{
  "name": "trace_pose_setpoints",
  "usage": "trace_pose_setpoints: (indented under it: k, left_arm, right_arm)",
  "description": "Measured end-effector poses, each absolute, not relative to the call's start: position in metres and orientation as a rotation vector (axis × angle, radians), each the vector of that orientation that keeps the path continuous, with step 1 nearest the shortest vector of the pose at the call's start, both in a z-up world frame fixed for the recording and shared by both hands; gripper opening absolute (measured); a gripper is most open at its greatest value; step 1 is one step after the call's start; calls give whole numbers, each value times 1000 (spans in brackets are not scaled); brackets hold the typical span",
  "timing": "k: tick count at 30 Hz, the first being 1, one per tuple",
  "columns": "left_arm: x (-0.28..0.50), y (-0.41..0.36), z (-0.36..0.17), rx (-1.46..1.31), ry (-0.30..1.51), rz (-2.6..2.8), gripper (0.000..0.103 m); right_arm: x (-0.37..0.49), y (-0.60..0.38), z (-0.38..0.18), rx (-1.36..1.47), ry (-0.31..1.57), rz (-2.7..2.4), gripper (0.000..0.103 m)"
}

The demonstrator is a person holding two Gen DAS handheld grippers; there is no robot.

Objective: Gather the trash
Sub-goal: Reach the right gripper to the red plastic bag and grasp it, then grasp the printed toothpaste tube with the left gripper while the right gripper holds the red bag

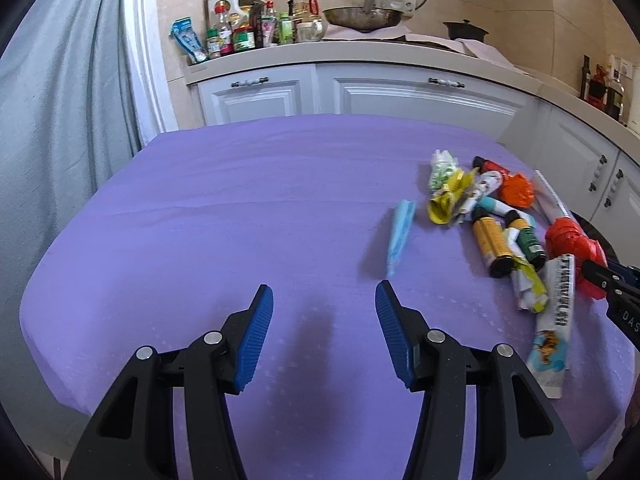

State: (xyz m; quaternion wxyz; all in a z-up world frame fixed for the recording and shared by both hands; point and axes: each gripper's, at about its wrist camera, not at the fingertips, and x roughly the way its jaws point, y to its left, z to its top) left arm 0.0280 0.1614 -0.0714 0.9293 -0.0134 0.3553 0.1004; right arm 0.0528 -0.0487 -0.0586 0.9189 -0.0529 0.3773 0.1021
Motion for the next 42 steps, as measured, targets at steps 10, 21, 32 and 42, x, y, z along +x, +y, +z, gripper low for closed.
trace_pose_setpoints:
  k: [10,21,32,42]
  left_arm:
    - [17,112,-59,6,688,96,68]
    - [7,55,-60,66,665,-18,78]
    - [17,38,-86,72,759,-66,49]
    - [9,46,-83,32,760,-75,29]
  right_arm:
    - [19,-80,-43,-87,702,151,20]
    - [0,-136,-44,2,685,71,20]
    - [-4,-157,-54,47,688,55,20]
    - [-4,-162,-54,53,685,57,20]
